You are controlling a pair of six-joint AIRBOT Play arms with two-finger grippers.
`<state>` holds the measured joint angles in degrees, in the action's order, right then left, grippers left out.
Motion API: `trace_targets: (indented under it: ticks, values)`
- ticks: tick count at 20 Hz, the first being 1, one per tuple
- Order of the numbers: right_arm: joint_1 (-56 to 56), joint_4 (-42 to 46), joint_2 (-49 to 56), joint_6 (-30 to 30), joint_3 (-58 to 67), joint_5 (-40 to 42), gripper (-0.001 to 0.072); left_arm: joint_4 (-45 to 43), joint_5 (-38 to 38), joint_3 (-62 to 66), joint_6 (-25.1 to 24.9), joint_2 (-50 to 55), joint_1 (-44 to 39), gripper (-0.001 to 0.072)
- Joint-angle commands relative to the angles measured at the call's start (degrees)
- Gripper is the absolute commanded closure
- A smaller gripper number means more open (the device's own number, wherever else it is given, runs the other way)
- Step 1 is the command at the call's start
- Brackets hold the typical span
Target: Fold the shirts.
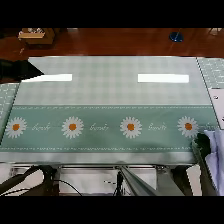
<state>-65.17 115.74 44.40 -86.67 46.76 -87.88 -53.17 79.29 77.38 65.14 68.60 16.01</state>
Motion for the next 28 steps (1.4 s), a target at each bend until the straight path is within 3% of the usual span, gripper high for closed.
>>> trace_targets:
  ticks: [1,4,7,8,9,10,12,17,28]
  values:
    - [7.3,-31.6,7.1,3.0,10.5,11.2,0.021,0.0,-2.2,0.0,0.0,0.1,0.0,0.0163]
    - [25.2,-42.2,17.0,3.2,21.5,12.3,0.021,-1.9,-6.0,0.0,0.0,0.9,-0.8,0.0158]
    - [43.8,-36.9,24.6,3.6,25.5,13.1,0.0206,-12.0,-6.9,0.0,3.0,3.3,-5.5,0.0153]
    - [48.5,-34.3,26.2,4.0,25.6,13.5,0.0205,-15.8,-6.8,0.0,5.3,4.3,-7.9,0.0073]
    - [52.5,-31.5,27.6,4.5,25.6,13.7,0.015,-19.1,-6.8,0.0,7.1,5.3,-10.3,-0.0008]
    - [56.2,-28.4,28.7,4.5,25.6,14.0,0.009,-22.1,-6.9,0.0,8.5,6.3,-12.8,-0.0013]
    - [61.3,-24.7,29.6,4.5,25.6,15.6,0.009,-26.7,-7.3,0.0,10.8,7.9,-17.0,-0.0013]
    - [66.0,-26.6,29.6,3.7,25.6,21.3,0.0091,-34.6,-7.3,0.0,13.2,10.8,-23.6,-0.0013]
    - [66.0,-27.1,29.5,3.8,25.6,21.0,0.0094,-34.4,-7.3,0.0,13.2,10.9,-23.8,-0.0011]
